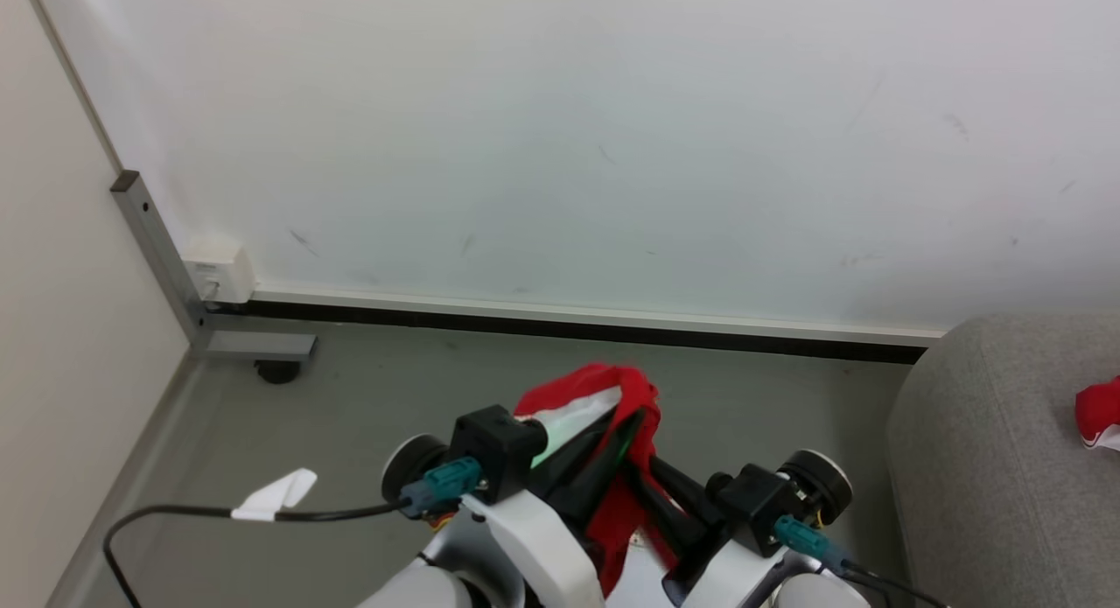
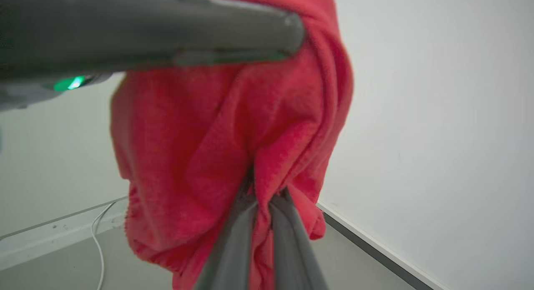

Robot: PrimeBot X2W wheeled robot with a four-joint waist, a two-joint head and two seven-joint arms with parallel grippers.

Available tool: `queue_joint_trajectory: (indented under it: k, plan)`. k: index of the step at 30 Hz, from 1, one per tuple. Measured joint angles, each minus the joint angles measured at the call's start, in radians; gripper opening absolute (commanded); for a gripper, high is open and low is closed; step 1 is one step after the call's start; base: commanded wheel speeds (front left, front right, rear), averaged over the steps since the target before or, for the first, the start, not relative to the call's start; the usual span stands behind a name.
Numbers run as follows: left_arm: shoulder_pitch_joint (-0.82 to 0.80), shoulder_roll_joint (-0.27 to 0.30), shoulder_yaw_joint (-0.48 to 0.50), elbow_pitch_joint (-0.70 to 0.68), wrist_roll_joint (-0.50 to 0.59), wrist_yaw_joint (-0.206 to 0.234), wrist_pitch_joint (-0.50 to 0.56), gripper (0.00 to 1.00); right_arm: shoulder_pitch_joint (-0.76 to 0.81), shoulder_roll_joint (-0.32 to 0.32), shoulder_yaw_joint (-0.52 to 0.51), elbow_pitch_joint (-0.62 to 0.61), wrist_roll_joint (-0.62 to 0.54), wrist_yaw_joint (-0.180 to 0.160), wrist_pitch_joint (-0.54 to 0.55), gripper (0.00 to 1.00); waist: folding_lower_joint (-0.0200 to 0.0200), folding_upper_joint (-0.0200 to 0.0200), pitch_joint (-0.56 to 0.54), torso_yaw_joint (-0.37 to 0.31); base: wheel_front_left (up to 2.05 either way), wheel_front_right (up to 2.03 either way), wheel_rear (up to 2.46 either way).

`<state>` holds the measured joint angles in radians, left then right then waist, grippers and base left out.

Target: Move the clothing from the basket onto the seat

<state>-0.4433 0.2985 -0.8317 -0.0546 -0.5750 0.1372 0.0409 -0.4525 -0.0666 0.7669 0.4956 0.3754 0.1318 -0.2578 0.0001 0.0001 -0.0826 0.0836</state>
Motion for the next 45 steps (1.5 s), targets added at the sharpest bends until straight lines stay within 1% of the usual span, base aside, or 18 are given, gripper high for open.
queue_joint_trajectory:
  k: [2, 3, 4, 5, 11, 17, 21, 24, 29, 38, 41, 45]
  plan:
    - [0.000, 0.007, 0.006, 0.012, 0.000, 0.002, -0.009, 0.33, -0.002, 0.000, -0.009, 0.009, 0.008, 0.000, -0.001, 0.00, 0.0000, 0.0000, 0.002, -0.001, 0.00, 0.00, 0.00]
    - [0.003, 0.013, 0.008, 0.018, 0.002, 0.005, -0.018, 0.45, -0.002, 0.001, -0.016, 0.010, 0.015, 0.000, -0.003, 0.00, 0.0000, 0.0000, 0.003, -0.003, 0.00, 0.00, 0.00]
    - [0.007, 0.020, 0.012, 0.025, 0.003, 0.007, -0.025, 0.80, -0.002, 0.002, -0.029, 0.004, 0.015, 0.000, -0.003, 0.00, 0.0000, 0.0000, 0.004, -0.006, 0.00, 0.00, 0.00]
    - [0.012, 0.027, 0.014, 0.031, 0.007, 0.010, -0.032, 1.00, -0.002, 0.002, -0.040, -0.004, 0.015, 0.000, -0.003, 0.00, 0.0000, 0.0000, 0.006, -0.009, 0.00, 0.00, 0.00]
    - [0.033, 0.049, 0.016, 0.079, 0.019, -0.005, -0.101, 1.00, 0.003, -0.002, -0.115, -0.049, -0.005, 0.000, -0.005, 0.00, 0.0000, 0.0000, 0.014, -0.033, 0.00, 0.00, 0.00]
    - [0.055, 0.042, 0.005, 0.132, 0.019, -0.023, -0.150, 1.00, 0.016, -0.030, -0.197, -0.111, -0.034, 0.000, -0.005, 0.00, 0.0000, 0.0000, 0.025, -0.077, 0.00, 0.00, 0.00]
    - [0.061, 0.032, -0.001, 0.152, 0.017, -0.031, -0.175, 1.00, 0.038, -0.049, -0.233, -0.144, -0.053, 0.000, -0.005, 0.00, 0.0000, 0.0000, 0.032, -0.123, 0.00, 0.00, 0.00]
    - [0.064, 0.027, -0.004, 0.162, 0.013, -0.036, -0.186, 1.00, 0.053, -0.059, -0.255, -0.165, -0.066, 0.000, -0.005, 0.00, 0.0000, -0.0001, 0.037, -0.168, 0.00, 0.00, 0.00]
    - [0.072, 0.015, -0.017, 0.176, 0.012, -0.045, -0.202, 1.00, 0.084, -0.082, -0.290, -0.207, -0.078, 0.000, -0.005, 0.00, 0.0000, 0.0000, 0.045, -0.263, 0.00, 0.00, 0.00]
    - [0.066, -0.026, -0.063, 0.176, 0.018, -0.079, -0.227, 1.00, 0.150, -0.113, -0.353, -0.286, -0.080, 0.000, -0.007, 0.00, 0.0000, 0.0000, 0.073, -0.468, 0.00, 0.00, 0.00]
    - [0.050, -0.036, -0.078, 0.162, 0.024, -0.095, -0.228, 1.00, 0.165, -0.105, -0.387, -0.321, -0.057, 0.000, -0.007, 0.00, -0.0001, 0.0000, 0.098, -0.528, 0.00, 0.00, 0.00]
    - [0.030, -0.029, -0.110, 0.142, 0.055, -0.119, -0.214, 1.00, 0.161, -0.098, -0.450, -0.355, -0.047, 0.000, -0.007, 0.00, 0.0000, 0.0000, 0.168, -0.573, 0.00, 0.00, 0.00]
